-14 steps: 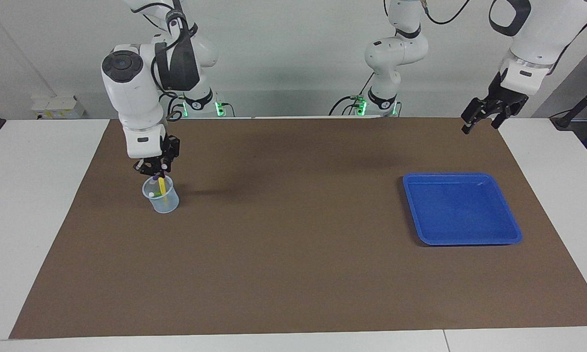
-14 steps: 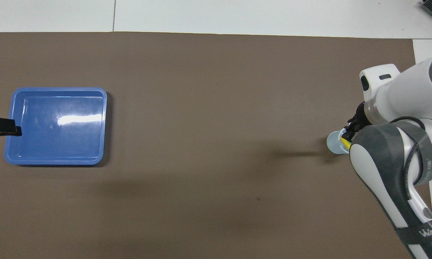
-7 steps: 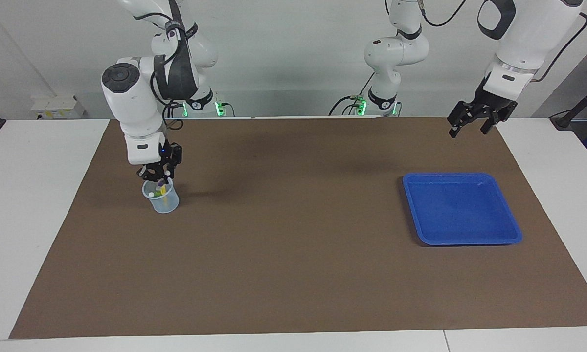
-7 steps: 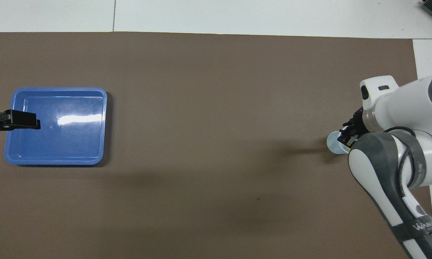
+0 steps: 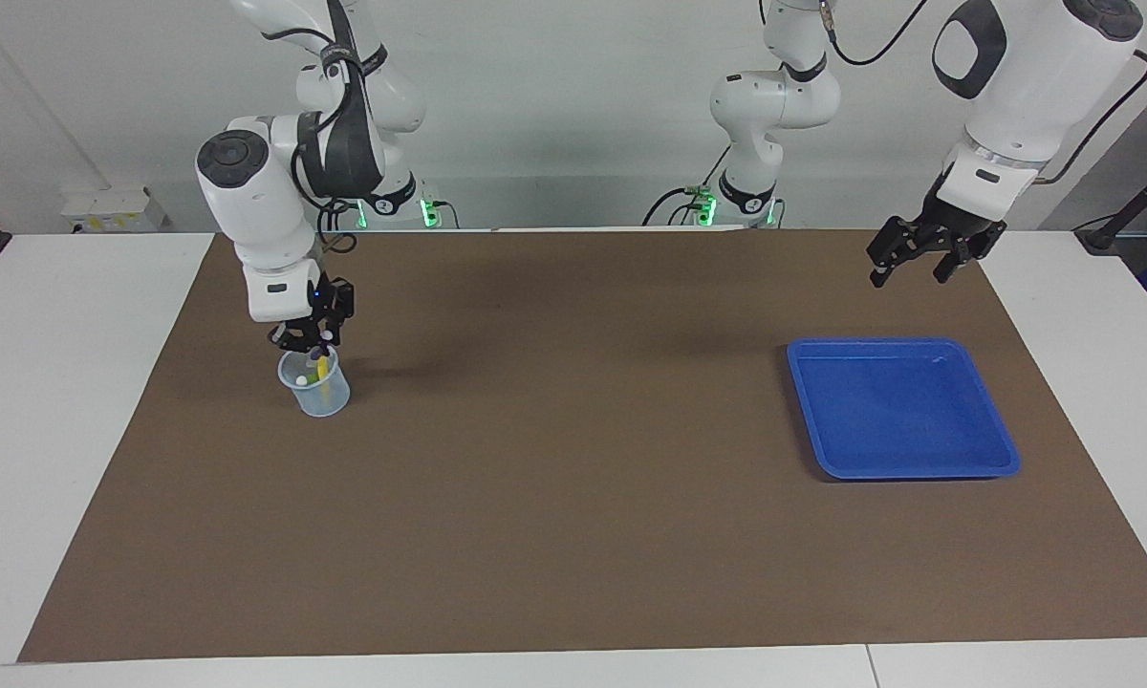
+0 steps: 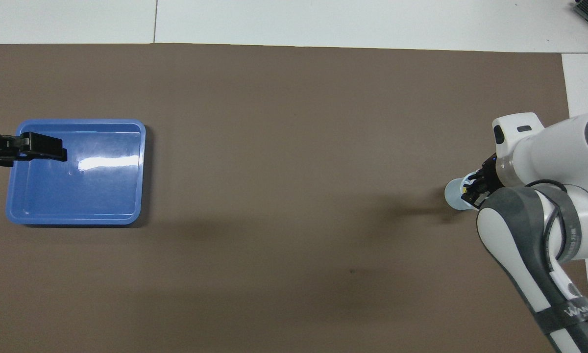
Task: Transfer and insert pens with both arms
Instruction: 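Lower the purple pen into the clear cup and open the right gripper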
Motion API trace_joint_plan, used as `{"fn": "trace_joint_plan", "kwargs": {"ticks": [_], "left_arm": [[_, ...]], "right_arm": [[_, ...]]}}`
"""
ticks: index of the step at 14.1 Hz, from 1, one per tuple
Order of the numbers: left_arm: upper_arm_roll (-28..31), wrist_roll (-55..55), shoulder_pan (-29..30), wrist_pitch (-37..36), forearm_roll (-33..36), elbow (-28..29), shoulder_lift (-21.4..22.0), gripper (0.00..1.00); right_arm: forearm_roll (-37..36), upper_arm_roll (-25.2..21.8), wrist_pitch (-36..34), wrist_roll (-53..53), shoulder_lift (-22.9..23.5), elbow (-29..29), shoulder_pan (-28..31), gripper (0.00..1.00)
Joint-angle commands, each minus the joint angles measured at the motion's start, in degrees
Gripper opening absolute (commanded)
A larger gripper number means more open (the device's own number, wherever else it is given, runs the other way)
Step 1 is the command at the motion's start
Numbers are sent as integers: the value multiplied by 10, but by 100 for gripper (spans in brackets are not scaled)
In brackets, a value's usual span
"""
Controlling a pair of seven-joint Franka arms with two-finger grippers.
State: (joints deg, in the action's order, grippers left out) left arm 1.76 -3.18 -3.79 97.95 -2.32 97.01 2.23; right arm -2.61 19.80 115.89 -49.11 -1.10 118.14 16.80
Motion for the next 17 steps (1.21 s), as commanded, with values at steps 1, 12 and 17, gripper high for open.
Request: {"fn": "trace_joint_plan", "kwargs": {"ticks": [1,12,17], "left_arm": [[7,3,-12,-51,16,-80,-36,100],[-11,5,-13,-46,21,-83,-29,100],[-4,5,-12,-51,21,-83,-29,100]], "right_arm": [[15,8,11,-18,-21,20,13,97],[15,10,0,-12,-21,-26,2,100],[41,19,-4,-6,-55,-58,-7,100]]}}
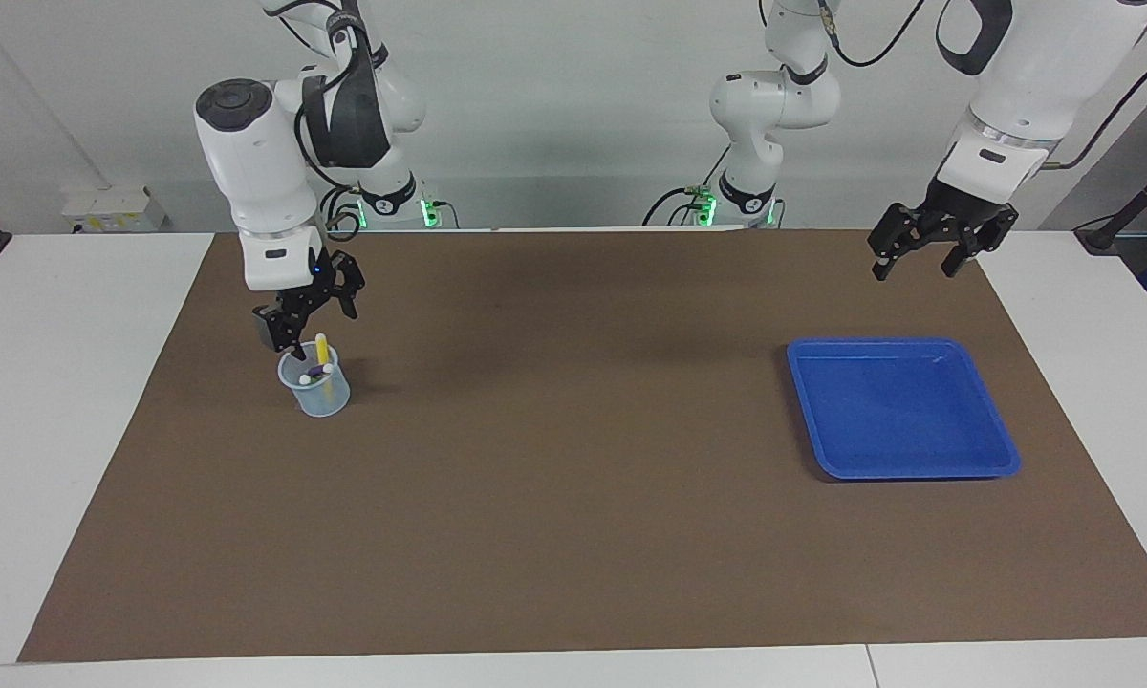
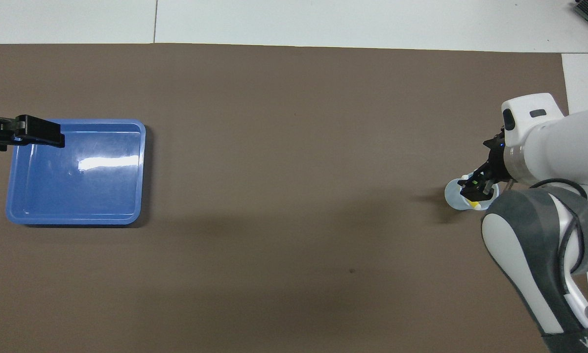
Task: Transfer and insert pens with both arms
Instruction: 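Lower the purple pen into the clear cup and open the right gripper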
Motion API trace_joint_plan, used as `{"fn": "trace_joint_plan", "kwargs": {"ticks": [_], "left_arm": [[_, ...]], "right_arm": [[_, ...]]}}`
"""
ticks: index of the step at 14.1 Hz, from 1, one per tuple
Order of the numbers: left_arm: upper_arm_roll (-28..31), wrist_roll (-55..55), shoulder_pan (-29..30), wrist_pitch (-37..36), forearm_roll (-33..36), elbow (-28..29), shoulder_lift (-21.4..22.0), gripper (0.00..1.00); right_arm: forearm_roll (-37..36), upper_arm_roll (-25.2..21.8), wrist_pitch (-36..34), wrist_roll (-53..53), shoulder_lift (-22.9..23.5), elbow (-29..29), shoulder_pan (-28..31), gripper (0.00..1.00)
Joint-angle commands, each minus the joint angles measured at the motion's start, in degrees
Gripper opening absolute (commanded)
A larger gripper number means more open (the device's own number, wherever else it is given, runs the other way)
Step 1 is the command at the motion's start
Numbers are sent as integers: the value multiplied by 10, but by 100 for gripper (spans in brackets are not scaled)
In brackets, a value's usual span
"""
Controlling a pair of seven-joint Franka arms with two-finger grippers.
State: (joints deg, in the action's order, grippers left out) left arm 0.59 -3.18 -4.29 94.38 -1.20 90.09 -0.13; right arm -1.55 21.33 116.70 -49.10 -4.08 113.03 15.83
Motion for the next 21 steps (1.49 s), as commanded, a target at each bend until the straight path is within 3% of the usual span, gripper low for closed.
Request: {"fn": "trace_joint_plan", "kwargs": {"ticks": [1,6,10,13,15,17,21], "left_arm": [[6,5,-5,-17,9,-14,-6,100],[6,5,-2,-36,9,-14,-7,100],[6,5,-1,-67,9,-17,-8,100],[7,5,-1,-75,9,-17,-7,100],[6,5,-1,-75,9,-17,-7,100],[6,5,0,-78,9,-17,-7,100],[6,5,0,-81,9,-17,-7,100]], "right_arm": [[54,4,-13,-7,-32,-11,3,100],[77,4,-42,15,-50,-28,3,100],[74,6,-95,167,-51,-55,-10,100],[64,-2,-95,173,-51,-56,-16,100],[27,-30,-89,173,-44,-61,-52,100],[4,-94,-87,173,-27,-80,-125,100],[7,-128,-78,174,-27,-77,-140,100]]}}
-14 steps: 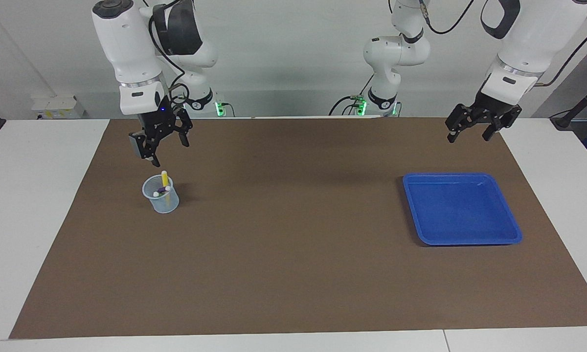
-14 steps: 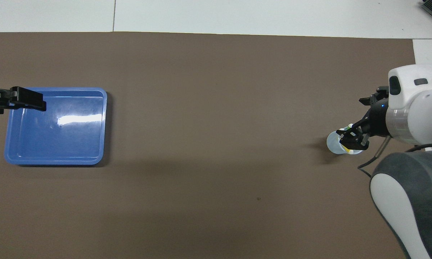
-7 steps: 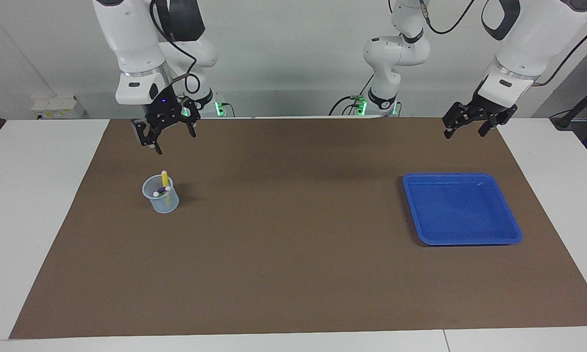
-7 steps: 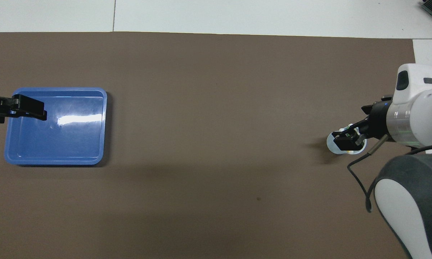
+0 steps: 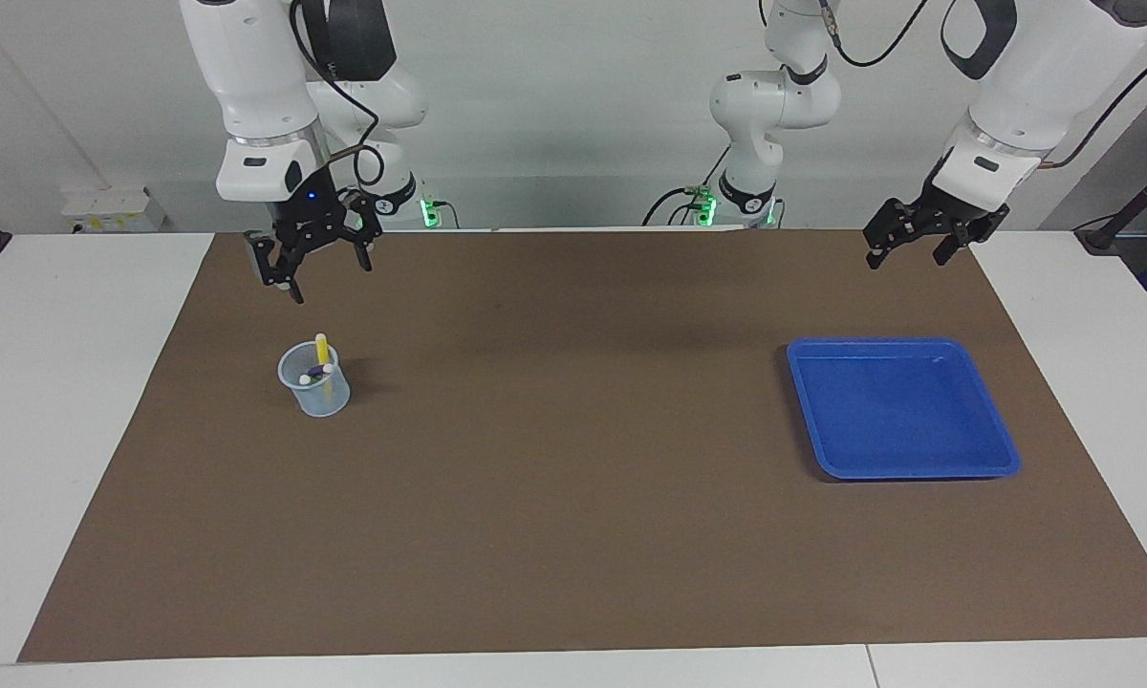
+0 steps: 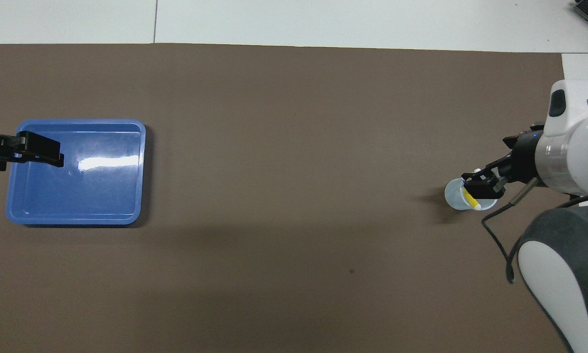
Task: Transfer and insert pens with both arms
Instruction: 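Lower the purple pen into the clear cup and open the right gripper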
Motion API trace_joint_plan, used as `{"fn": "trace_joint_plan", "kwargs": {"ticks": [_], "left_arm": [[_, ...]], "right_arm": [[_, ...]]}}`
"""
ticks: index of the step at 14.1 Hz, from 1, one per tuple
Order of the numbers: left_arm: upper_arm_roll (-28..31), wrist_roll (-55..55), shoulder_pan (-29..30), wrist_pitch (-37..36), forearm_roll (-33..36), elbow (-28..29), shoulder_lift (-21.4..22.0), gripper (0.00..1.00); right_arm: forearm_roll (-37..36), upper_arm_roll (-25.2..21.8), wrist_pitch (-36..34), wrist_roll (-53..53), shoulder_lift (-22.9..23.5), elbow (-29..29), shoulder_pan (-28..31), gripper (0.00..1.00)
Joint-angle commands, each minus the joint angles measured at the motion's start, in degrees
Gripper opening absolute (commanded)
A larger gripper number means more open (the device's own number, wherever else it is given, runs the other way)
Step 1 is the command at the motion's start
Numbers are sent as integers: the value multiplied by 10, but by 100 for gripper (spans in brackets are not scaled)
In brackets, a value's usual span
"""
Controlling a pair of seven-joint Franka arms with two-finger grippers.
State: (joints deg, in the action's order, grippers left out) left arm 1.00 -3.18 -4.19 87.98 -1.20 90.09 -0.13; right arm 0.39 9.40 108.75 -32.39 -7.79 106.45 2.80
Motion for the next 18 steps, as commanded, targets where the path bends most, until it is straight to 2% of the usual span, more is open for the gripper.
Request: {"fn": "trace_joint_plan", "kwargs": {"ticks": [1,12,15,18], "left_arm": [[2,5,-2,-17,9,-17,-7,100],[4,5,-1,-15,9,-14,-4,100],[4,5,-2,-16,9,-14,-4,100],[4,5,-2,-16,9,-14,-4,100]], "right_arm": [[-13,-11,-5,7,9,-10,-9,100],[-24,-21,-15,8,27,-32,-10,100],[-49,-25,-18,8,48,-57,-17,100],[-47,-27,-45,8,51,-54,-17,100]]}}
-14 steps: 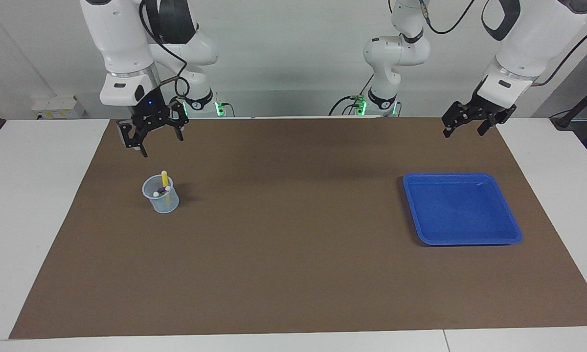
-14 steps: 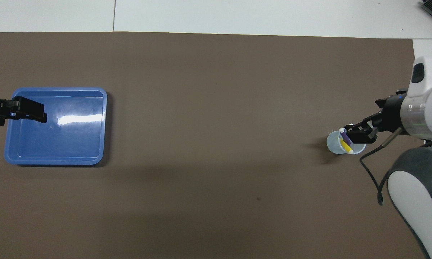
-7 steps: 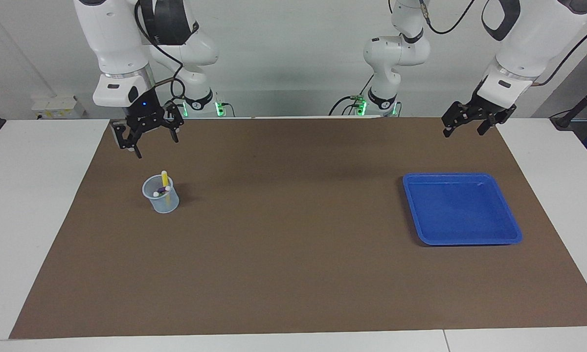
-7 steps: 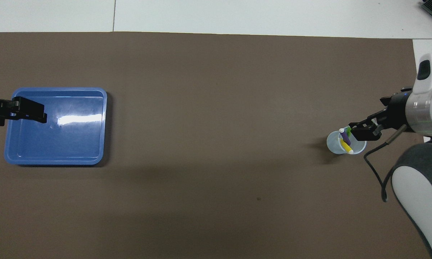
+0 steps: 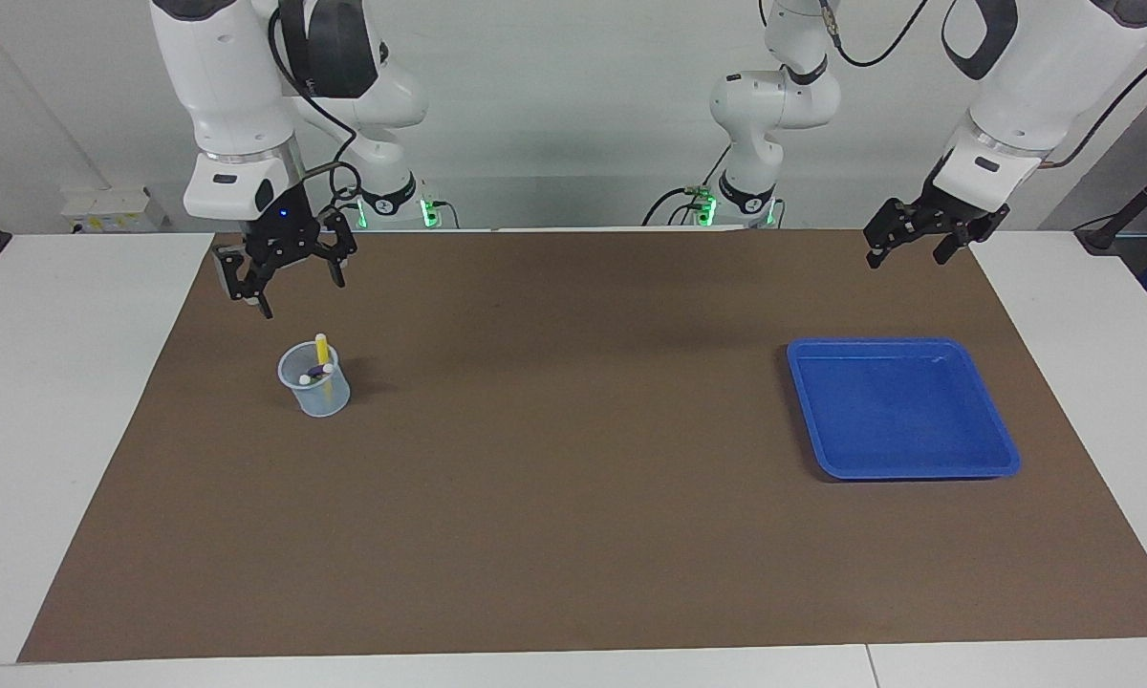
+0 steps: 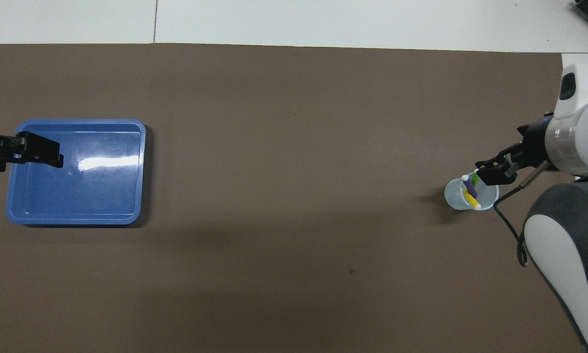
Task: Transfer and insert pens with both arms
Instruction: 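Lower the purple pen into the clear cup and open the right gripper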
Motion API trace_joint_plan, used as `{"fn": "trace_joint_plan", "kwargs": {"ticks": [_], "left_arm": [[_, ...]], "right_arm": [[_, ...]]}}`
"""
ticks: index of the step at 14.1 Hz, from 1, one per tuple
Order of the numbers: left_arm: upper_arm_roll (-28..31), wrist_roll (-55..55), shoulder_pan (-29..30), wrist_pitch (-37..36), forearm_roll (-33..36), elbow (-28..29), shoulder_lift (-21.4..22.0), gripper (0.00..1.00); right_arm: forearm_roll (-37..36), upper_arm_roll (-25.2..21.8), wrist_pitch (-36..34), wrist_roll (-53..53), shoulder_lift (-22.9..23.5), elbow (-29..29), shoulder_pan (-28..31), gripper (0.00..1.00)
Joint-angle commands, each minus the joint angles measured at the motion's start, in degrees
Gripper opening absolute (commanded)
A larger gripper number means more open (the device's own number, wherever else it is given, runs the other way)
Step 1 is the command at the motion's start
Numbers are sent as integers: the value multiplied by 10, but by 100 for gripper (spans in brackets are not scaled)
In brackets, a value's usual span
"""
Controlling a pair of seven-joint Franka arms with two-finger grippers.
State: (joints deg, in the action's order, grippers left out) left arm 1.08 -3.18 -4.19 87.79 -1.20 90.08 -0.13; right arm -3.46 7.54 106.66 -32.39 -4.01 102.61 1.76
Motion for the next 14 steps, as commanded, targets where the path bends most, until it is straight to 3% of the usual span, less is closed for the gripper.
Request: {"fn": "trace_joint_plan", "kwargs": {"ticks": [1,14], "left_arm": [[4,5,-2,-15,9,-14,-4,100],[4,5,-1,-15,9,-15,-4,100]], "right_arm": [[-8,-15,-36,8,10,-15,-7,100],[30,-26,-30,8,4,-10,-13,100]]}}
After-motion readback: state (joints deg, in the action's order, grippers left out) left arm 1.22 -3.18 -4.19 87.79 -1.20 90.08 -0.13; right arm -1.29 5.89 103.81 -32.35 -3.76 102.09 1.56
